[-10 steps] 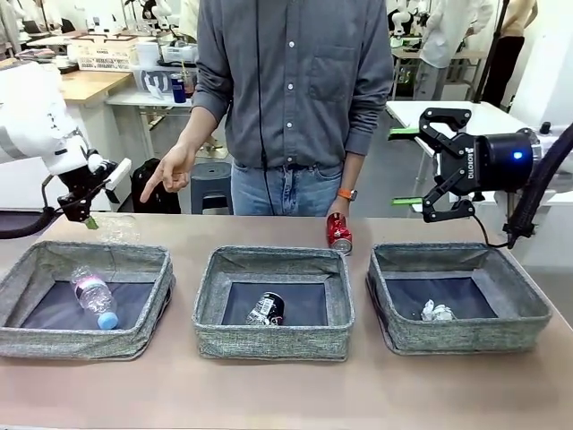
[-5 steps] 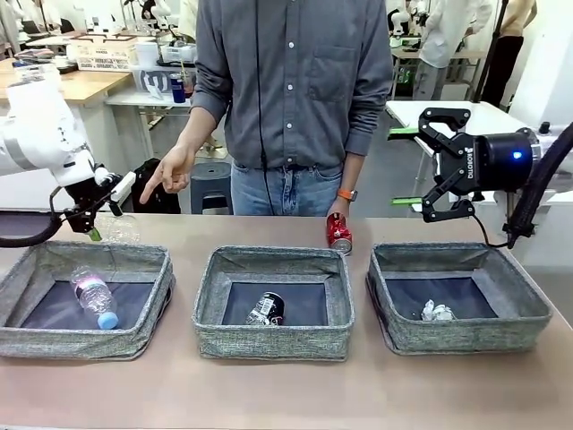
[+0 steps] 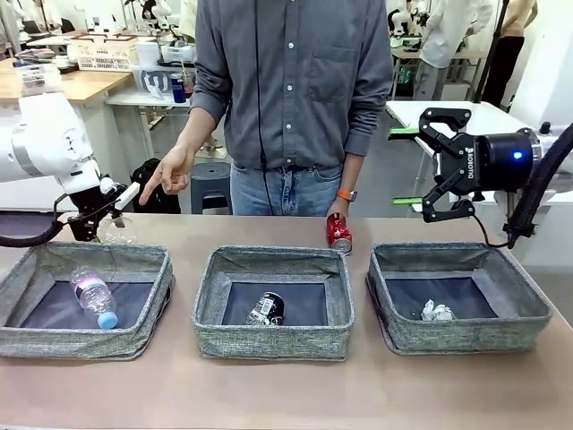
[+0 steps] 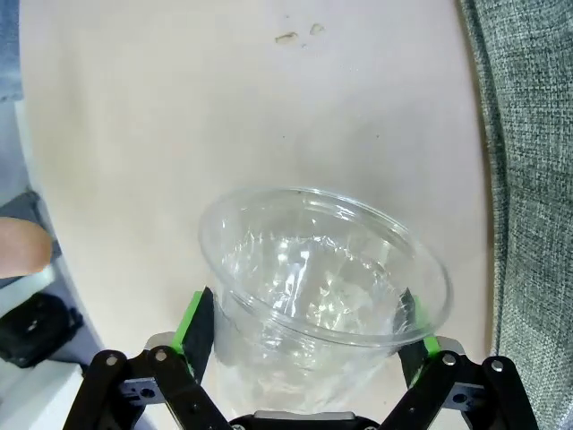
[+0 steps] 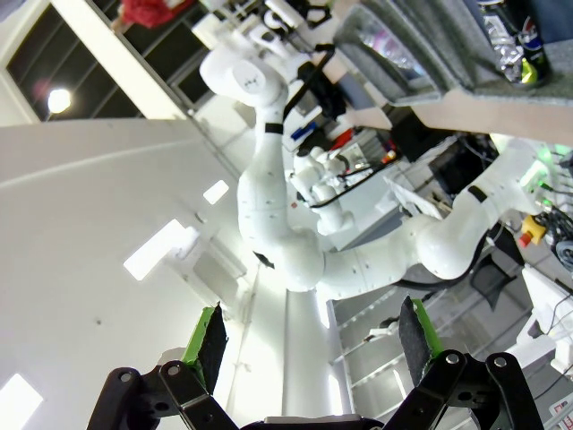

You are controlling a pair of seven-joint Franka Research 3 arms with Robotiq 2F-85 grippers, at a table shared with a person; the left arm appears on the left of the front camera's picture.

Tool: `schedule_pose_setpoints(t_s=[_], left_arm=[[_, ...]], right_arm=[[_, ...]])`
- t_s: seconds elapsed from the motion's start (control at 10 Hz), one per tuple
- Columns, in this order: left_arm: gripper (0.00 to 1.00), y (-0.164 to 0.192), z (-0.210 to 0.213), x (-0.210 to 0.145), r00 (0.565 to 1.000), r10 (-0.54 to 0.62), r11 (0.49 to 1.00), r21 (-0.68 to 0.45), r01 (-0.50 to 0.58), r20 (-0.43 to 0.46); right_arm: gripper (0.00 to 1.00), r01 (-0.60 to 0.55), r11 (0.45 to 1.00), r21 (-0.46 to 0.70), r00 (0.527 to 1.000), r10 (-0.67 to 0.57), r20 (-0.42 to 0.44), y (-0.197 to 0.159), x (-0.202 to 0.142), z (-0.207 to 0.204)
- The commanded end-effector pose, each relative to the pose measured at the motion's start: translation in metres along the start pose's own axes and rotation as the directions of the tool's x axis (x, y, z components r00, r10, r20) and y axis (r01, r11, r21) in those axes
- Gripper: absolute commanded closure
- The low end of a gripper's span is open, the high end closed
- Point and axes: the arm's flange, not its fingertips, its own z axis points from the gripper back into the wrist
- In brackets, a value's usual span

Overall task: Sort the waste into the appropriate baskets.
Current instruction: Pick up the waste item pointed out by the person.

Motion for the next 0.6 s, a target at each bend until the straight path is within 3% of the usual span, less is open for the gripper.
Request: schedule_pose_setpoints(t_s=[0.0,0.5], left_arm=[[0.0,0.0049,0.001,0.0001,1.0,0.017,1.0,-0.015,-0.017,0.005],[0.46,0.0061,0.0019,-0.0017,0.999,0.024,1.0,0.005,-0.025,0.032]], right_arm=[[0.0,0.007,1.0,0.016,1.0,-0.007,-0.012,0.0038,-0.0024,-0.0018],[0.0,0.007,1.0,0.016,1.0,-0.007,-0.012,0.0038,-0.0024,-0.0018]])
